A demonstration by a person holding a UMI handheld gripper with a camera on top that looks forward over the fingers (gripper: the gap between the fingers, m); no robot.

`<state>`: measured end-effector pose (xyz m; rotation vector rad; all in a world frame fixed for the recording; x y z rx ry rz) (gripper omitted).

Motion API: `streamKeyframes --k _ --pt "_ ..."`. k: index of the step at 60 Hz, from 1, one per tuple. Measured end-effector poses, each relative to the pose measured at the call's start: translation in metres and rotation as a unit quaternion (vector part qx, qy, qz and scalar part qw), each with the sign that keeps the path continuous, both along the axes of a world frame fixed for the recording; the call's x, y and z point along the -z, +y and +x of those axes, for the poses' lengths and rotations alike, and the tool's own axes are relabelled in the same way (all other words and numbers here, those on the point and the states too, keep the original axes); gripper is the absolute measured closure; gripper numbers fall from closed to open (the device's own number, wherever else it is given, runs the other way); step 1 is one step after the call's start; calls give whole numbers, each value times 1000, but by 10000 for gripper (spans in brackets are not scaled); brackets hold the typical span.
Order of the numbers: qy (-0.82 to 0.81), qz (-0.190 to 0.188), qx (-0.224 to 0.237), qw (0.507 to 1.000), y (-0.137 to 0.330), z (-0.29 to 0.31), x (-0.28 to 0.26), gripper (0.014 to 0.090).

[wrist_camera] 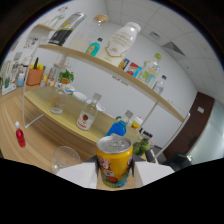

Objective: Make me a cup of Vodka Sunrise.

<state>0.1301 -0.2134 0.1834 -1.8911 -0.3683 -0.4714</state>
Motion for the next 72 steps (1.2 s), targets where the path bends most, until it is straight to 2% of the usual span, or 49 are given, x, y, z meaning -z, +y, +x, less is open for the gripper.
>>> streamKeyframes --k 7,15,23,31,34,43,50,56,60,64,67,72 --pt "-153 4 -34 988 3 -5 -12 540" --pt "-322 5 -78 944 7 -16 -18 543" --pt "-470 8 -125 873 9 -32 -18 544" --pt "-598 9 -168 783 9 -43 -13 540" --pt "-629 10 -177 757 10 -44 -12 538" --pt "-642 1 -185 744 8 -46 -9 538" --pt "-611 8 -179 771 7 -45 -16 543" --pt "-520 26 -156 840 5 -44 -41 540" --pt "-430 50 -129 892 3 -45 -70 539" --pt "-327 91 -113 934 -5 -40 -102 541" --pt "-246 121 -108 956 -9 -37 -122 539" --pt "-85 142 -105 981 -16 -23 -138 535"
